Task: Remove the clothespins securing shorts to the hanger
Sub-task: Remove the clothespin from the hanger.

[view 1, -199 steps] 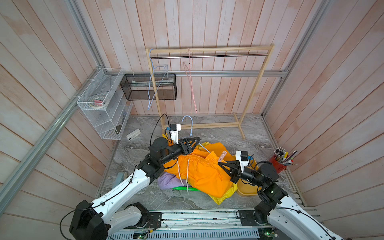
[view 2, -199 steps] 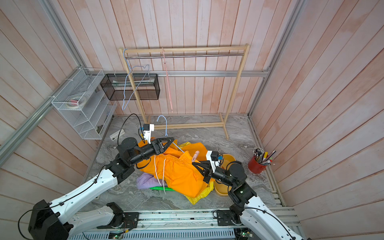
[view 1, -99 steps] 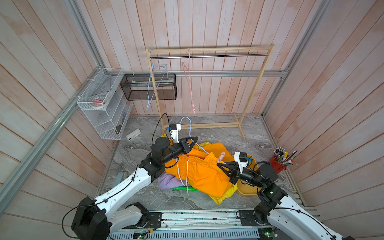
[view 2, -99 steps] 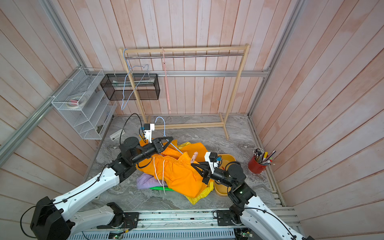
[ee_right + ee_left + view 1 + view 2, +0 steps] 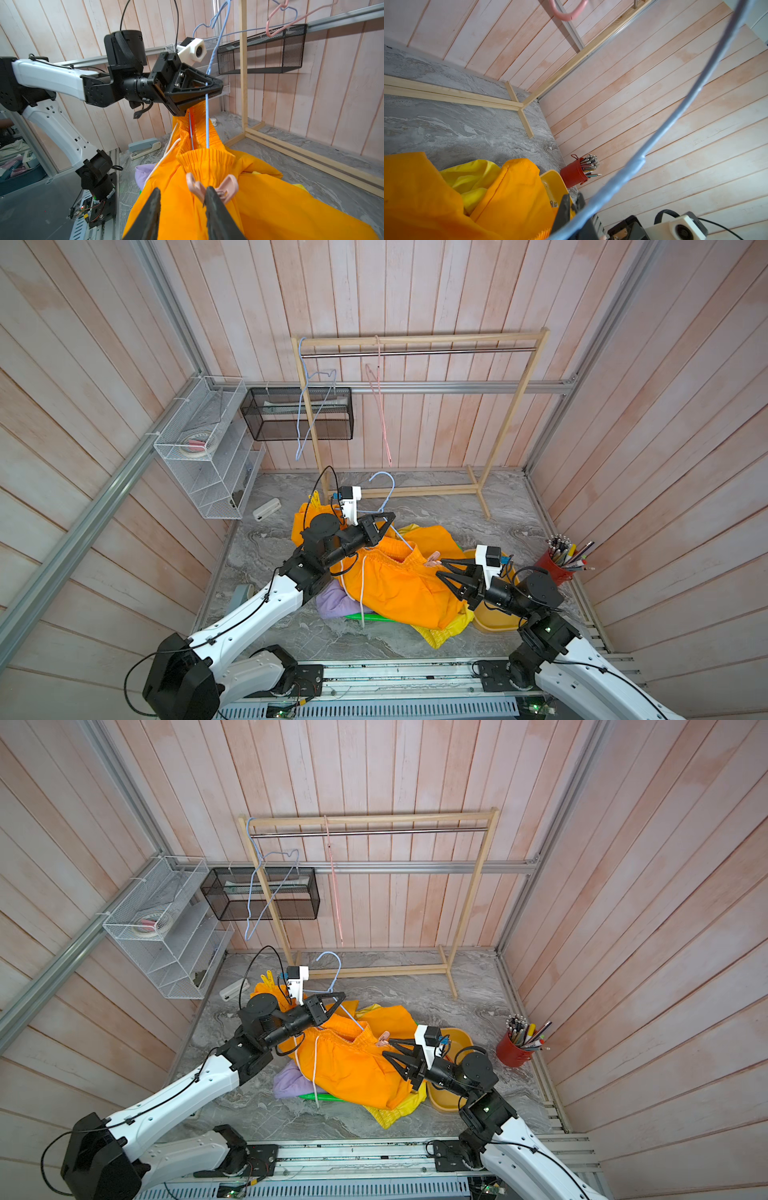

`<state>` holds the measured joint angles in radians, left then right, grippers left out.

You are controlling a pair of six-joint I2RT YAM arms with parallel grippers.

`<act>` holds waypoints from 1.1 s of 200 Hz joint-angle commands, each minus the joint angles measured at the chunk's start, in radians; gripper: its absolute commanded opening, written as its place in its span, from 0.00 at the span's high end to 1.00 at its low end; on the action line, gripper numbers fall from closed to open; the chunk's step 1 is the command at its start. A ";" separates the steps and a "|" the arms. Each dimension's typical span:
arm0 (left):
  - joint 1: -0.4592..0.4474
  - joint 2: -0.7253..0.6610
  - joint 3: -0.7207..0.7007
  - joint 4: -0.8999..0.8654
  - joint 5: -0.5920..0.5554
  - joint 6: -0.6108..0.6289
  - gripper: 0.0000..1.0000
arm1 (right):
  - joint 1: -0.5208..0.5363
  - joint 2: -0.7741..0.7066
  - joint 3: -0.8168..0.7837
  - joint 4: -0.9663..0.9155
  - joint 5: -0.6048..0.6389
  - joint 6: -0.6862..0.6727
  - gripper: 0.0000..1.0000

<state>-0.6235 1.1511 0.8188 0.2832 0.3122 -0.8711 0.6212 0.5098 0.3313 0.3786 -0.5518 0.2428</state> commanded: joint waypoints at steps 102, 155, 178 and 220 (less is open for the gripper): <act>0.015 -0.017 -0.029 0.047 0.042 0.041 1.00 | 0.005 0.030 -0.015 0.009 0.070 0.003 0.44; 0.016 -0.021 -0.047 0.068 0.066 0.038 1.00 | 0.005 0.111 -0.019 0.084 0.045 0.002 0.42; 0.016 -0.024 -0.047 0.071 0.076 0.039 1.00 | 0.006 0.143 -0.020 0.116 0.027 0.014 0.43; 0.017 -0.027 -0.053 0.074 0.082 0.043 1.00 | 0.005 0.177 -0.009 0.143 0.012 0.022 0.43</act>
<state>-0.6132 1.1496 0.7826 0.3149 0.3691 -0.8570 0.6212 0.6781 0.3229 0.4690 -0.5179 0.2539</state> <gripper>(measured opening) 0.073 0.575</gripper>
